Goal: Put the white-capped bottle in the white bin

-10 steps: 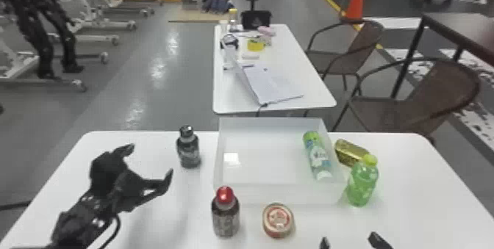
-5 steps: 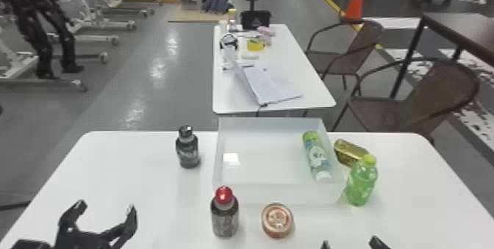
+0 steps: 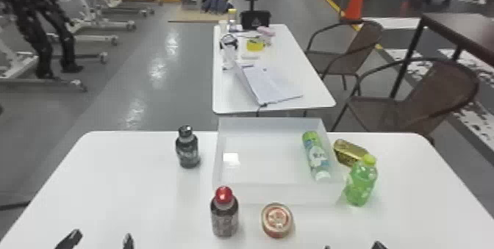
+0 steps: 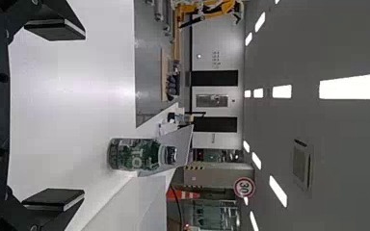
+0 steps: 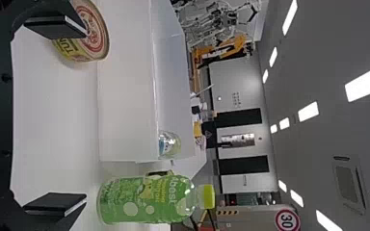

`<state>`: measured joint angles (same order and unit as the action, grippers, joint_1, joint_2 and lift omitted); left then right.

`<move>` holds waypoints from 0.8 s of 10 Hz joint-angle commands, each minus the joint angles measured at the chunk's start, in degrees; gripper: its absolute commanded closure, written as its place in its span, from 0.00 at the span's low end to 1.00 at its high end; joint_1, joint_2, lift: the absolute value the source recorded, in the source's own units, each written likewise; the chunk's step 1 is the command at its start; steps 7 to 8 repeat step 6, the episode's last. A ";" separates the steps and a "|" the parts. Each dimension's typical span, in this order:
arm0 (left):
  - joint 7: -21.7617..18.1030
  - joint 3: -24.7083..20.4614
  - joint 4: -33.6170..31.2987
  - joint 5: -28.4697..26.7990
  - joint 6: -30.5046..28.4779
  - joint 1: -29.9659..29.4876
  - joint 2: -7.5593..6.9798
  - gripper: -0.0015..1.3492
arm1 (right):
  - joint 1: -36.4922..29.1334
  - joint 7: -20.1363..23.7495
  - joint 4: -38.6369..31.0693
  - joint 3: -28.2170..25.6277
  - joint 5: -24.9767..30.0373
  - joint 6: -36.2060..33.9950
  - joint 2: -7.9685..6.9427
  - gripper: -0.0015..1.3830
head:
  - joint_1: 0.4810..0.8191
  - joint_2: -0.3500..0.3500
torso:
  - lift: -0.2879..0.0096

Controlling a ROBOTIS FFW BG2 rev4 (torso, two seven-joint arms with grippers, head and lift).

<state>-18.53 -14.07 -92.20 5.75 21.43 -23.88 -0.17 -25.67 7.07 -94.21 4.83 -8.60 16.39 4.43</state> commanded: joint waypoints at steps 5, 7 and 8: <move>0.16 -0.52 0.00 0.23 -2.09 -0.38 0.32 0.11 | -0.61 -0.21 -0.62 0.00 0.42 0.39 0.14 0.07 | 0.20 0.50 | 0.63; 0.16 -0.52 0.00 0.41 -2.27 -0.38 0.32 0.11 | -0.61 -0.21 -0.80 0.00 0.77 0.48 0.23 0.07 | 0.20 0.50 | 0.63; 0.16 -0.52 0.00 0.41 -2.27 -0.38 0.32 0.11 | -0.61 -0.21 -0.80 0.00 0.77 0.48 0.23 0.07 | 0.20 0.50 | 0.63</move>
